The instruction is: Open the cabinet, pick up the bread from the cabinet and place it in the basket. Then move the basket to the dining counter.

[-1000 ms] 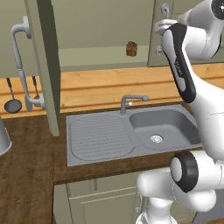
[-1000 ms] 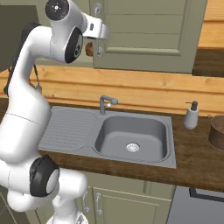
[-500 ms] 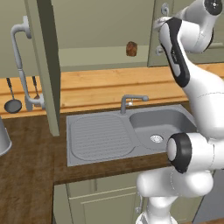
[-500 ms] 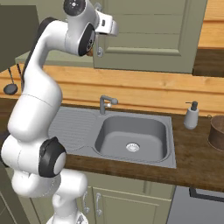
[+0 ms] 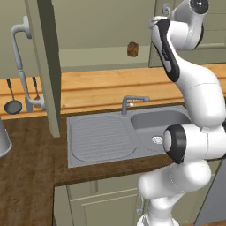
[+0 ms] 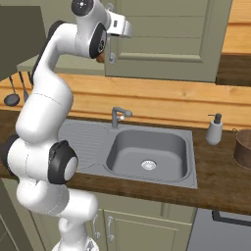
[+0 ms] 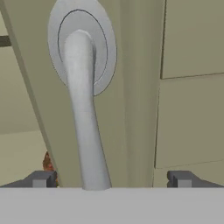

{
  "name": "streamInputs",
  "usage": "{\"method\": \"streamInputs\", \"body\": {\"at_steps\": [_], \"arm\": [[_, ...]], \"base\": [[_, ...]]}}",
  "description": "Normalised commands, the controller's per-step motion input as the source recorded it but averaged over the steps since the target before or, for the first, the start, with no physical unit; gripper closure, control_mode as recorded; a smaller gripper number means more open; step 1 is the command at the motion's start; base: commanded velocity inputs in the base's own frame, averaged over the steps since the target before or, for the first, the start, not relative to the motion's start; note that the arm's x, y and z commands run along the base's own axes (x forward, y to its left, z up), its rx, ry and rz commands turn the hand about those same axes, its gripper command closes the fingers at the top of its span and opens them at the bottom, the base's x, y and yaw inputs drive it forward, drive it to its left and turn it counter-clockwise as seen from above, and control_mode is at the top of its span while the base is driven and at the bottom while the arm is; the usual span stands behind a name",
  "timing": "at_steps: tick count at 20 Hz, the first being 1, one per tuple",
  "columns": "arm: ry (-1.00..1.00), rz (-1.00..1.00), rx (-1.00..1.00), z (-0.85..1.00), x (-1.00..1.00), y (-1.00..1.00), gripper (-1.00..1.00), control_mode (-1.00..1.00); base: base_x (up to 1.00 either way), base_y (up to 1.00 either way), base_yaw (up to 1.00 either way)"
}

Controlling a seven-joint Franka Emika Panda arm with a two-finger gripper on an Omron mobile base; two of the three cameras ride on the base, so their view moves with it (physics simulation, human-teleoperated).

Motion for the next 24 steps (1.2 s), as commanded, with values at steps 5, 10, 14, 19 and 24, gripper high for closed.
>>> {"method": "streamInputs", "body": {"at_steps": [5, 10, 14, 19, 24], "arm": [[0.0, 0.0, 0.0, -0.07, 0.42, 0.0, -1.0, -1.0], [0.0, 0.0, 0.0, -0.06, 0.28, 0.05, 1.0, -1.0], [0.0, 0.0, 0.0, -0.01, 0.24, 0.08, 1.0, -1.0], [0.0, 0.0, 0.0, -0.03, -0.12, -0.02, 1.0, -1.0], [0.0, 0.0, -0.02, -0.24, -0.79, -0.38, 1.0, -1.0]], "base": [[0.0, 0.0, 0.0], [0.0, 0.0, 0.0], [0.0, 0.0, 0.0], [0.0, 0.0, 0.0], [0.0, 0.0, 0.0]]}}
